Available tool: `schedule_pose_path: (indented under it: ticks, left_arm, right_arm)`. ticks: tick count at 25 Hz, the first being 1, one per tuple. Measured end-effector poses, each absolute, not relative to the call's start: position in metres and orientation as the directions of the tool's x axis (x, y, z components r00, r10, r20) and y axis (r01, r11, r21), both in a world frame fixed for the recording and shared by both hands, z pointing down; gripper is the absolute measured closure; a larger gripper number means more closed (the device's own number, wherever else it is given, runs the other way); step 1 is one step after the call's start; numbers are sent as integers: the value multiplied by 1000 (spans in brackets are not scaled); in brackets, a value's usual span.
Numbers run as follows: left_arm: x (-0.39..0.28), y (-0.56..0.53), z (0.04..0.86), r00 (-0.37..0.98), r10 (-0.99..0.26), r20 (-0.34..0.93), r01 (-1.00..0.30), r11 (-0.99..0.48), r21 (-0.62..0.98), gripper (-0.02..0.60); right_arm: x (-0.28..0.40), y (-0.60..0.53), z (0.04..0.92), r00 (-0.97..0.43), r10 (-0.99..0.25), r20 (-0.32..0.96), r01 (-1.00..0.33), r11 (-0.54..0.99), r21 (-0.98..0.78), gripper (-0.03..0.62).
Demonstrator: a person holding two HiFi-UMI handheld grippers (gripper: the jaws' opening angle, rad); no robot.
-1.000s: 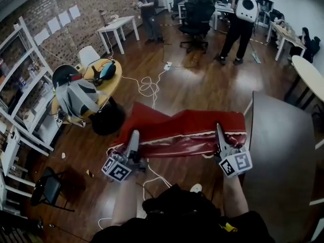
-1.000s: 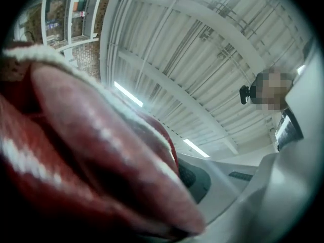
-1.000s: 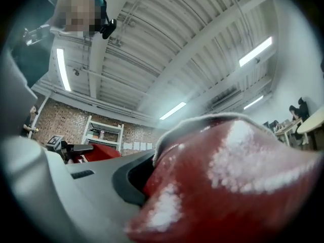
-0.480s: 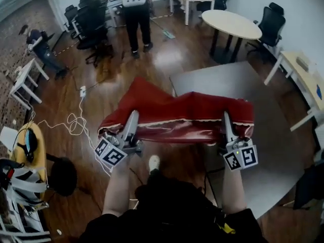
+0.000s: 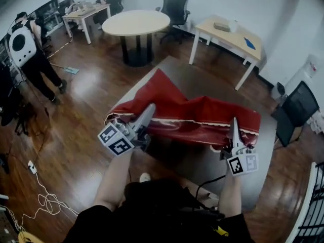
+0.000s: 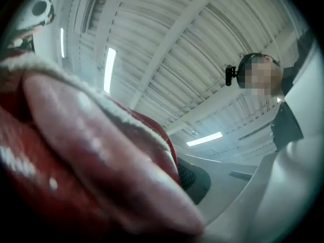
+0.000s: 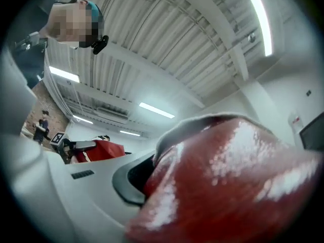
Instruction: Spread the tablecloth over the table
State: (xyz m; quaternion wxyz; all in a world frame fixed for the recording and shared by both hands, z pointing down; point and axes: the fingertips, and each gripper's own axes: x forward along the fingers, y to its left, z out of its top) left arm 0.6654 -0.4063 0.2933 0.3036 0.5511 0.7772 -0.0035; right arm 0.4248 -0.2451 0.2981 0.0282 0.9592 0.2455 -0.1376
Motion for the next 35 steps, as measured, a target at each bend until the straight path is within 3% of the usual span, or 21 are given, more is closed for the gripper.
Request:
schedule_pose_path:
  ticks: [4,10,21,29,31,35]
  left_arm:
    - [682,-335,271,-376,818,-436,808,520,278,565]
    - [637,-233,249,-575,736,-357,738,655,161,558]
    - [636,-72,229,-533,799,-277,796,585,157,525]
    - [641,23,266,-546,810,-214,823,567,45,509]
    - [642,43,304,-529,830,-174,830,549,98,509]
    - [654,69,420,-455,890,-42,819,436,372,492]
  right_arm:
    - [422,-233,274,772,580,-261,614,-786,68,560]
    - [374,-190,254,648,736,-197,761,-616,203,559]
    - [366,-56,232,640,747,-181,754,-563,338,559]
    - [377,28,266,610,771,-184,762,-508,400,559]
    - [372,44,301,595,790,-149,778,-520,354,559]
    - [355,72,411,550,835,3,827,-544,142,559]
